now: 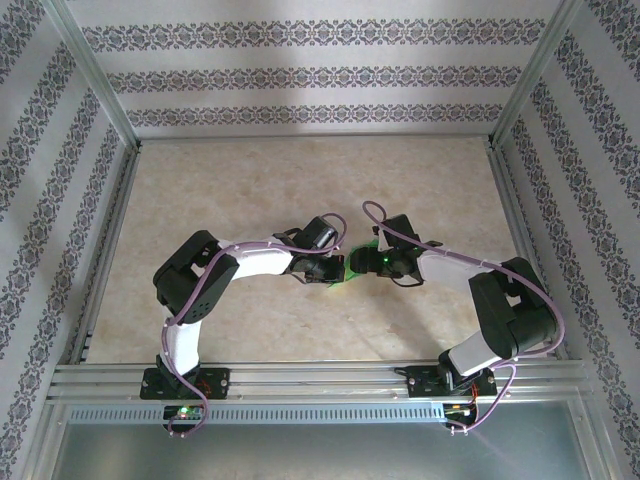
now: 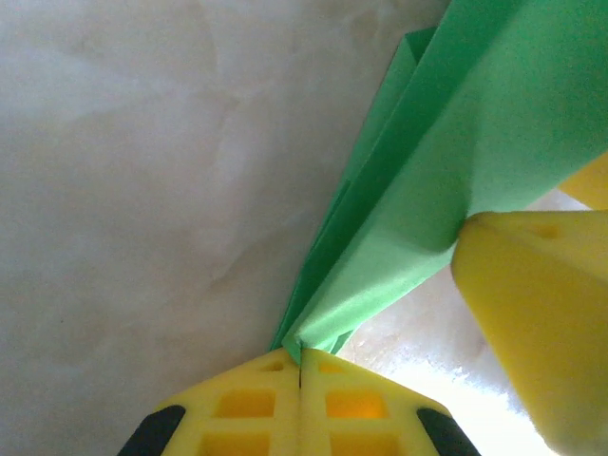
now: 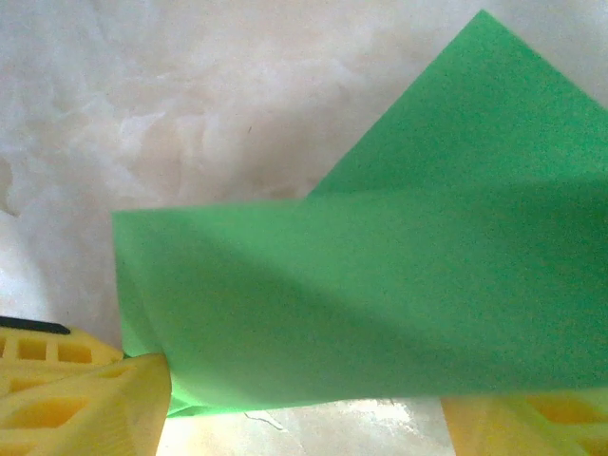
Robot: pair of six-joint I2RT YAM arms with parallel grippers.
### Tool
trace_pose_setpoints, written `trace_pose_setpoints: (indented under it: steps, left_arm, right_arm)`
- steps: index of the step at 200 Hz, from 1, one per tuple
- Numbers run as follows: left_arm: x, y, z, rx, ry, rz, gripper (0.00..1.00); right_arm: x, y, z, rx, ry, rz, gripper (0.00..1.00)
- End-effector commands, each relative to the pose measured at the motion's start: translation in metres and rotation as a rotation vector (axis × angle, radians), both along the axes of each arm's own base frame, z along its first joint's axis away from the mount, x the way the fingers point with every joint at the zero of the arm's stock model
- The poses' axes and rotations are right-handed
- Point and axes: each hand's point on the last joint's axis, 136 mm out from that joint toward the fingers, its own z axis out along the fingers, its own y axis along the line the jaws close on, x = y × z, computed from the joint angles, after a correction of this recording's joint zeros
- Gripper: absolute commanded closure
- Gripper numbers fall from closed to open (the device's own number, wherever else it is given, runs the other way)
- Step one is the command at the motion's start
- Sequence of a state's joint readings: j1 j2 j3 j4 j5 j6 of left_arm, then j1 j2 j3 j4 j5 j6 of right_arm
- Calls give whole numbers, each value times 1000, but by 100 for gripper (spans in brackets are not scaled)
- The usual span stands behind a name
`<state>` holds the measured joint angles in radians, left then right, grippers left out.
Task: Fold a paper plane with a square sheet of paper (pick it up from the middle)
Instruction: Fold the wing for the fifth time at the center of the table.
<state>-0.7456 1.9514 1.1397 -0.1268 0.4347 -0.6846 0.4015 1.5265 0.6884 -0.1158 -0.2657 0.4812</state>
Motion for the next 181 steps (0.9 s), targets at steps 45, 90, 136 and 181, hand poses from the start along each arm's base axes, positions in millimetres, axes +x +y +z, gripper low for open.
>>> trace_pose_setpoints:
  steps: [45, 90, 136, 181]
  left_arm:
    - [0, 6, -6, 27, 42, 18, 95]
    - [0, 6, -5, 27, 41, 13, 92]
    - [0, 6, -6, 31, 45, 9, 92]
    - [-1, 8, -10, 44, 56, 7, 92]
  right_arm:
    - [-13, -13, -22, -106, 72, 26, 30]
    - [-11, -27, -30, -186, 104, -29, 36]
    - [-10, -33, -37, -227, 133, -56, 41]
    - [-11, -35, -42, -271, 153, -54, 47]
